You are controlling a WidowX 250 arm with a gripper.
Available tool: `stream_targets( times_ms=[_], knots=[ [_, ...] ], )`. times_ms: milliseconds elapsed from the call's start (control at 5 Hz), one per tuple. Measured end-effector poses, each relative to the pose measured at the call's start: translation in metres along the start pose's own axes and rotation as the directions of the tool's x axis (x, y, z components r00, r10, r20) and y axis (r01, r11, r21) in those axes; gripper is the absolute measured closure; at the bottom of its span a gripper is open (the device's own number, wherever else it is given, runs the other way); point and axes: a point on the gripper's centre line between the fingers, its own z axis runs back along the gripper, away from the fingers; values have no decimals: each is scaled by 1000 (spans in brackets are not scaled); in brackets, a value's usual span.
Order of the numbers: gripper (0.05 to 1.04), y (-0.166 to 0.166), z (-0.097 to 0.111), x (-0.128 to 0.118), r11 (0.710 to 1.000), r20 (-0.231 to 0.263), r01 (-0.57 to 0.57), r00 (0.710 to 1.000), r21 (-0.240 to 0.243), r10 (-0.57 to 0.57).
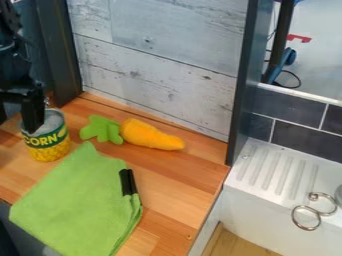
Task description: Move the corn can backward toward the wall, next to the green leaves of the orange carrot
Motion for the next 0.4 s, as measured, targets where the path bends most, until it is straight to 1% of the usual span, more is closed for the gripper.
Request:
stream_targets(
  times_ms=[200, 400],
  knots=[
    [83, -4, -11, -11, 999, -65, -42, 997, 13, 43],
    [83, 0, -26, -14, 997, -130, -72, 989, 39, 77]
  ],
)
